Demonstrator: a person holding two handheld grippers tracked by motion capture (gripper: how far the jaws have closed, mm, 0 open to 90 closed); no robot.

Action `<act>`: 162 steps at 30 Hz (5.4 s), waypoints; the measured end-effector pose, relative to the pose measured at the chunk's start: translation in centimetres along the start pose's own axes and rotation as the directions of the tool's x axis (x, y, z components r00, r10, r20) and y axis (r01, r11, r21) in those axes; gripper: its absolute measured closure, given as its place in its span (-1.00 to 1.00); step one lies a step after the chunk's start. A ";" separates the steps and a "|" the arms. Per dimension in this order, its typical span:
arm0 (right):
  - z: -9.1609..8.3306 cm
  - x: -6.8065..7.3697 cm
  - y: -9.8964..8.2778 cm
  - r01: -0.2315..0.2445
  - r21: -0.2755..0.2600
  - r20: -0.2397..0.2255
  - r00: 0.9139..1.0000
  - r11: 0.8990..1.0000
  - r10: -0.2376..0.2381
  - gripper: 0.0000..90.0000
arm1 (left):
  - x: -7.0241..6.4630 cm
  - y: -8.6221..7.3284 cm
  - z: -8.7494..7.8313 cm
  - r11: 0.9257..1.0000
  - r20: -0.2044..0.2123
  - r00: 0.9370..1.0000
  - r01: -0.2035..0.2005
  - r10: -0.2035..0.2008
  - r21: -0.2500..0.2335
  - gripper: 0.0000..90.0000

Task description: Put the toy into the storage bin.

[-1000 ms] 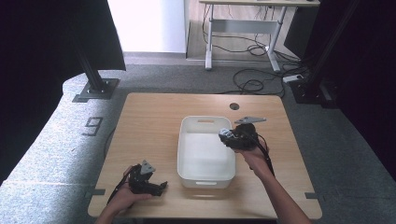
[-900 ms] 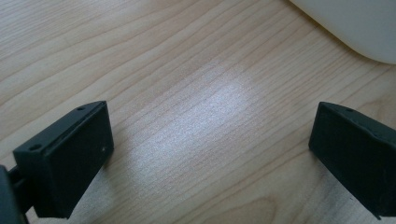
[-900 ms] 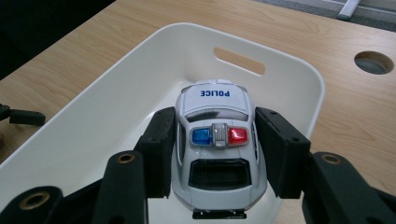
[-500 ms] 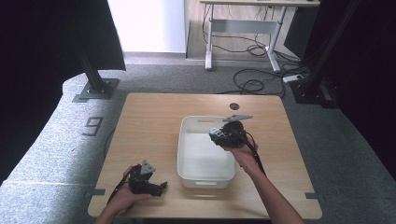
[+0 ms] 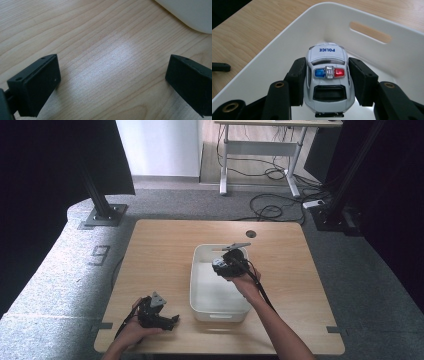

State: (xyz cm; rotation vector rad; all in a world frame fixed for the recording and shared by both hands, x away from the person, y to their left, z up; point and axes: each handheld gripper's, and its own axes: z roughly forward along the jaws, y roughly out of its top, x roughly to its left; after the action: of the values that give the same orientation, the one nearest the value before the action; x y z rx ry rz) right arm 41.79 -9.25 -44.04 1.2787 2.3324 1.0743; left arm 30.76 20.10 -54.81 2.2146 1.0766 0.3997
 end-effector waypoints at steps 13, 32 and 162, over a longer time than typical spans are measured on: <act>3.4 1.3 0.4 -0.004 0.052 0.001 1.000 0.999 0.004 0.12 | 0.0 0.0 0.0 1.000 0.000 1.000 -0.003 0.003 0.000 -1.00; 6.1 2.4 0.0 0.005 0.107 0.000 1.000 0.994 -0.005 0.12 | 0.0 0.0 0.0 1.000 0.002 1.000 -0.002 0.002 -0.002 -1.00; -10.0 -10.5 -12.9 -0.069 -0.119 -0.026 0.997 0.990 0.066 -0.17 | 0.0 0.1 0.1 1.000 0.006 1.000 -0.005 0.005 -0.001 -1.00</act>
State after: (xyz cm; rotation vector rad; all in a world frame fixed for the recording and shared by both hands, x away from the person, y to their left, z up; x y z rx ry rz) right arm 34.46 -26.86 -47.60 1.3151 2.2169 1.2359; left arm 30.83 19.99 -54.83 2.2167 1.0672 0.3962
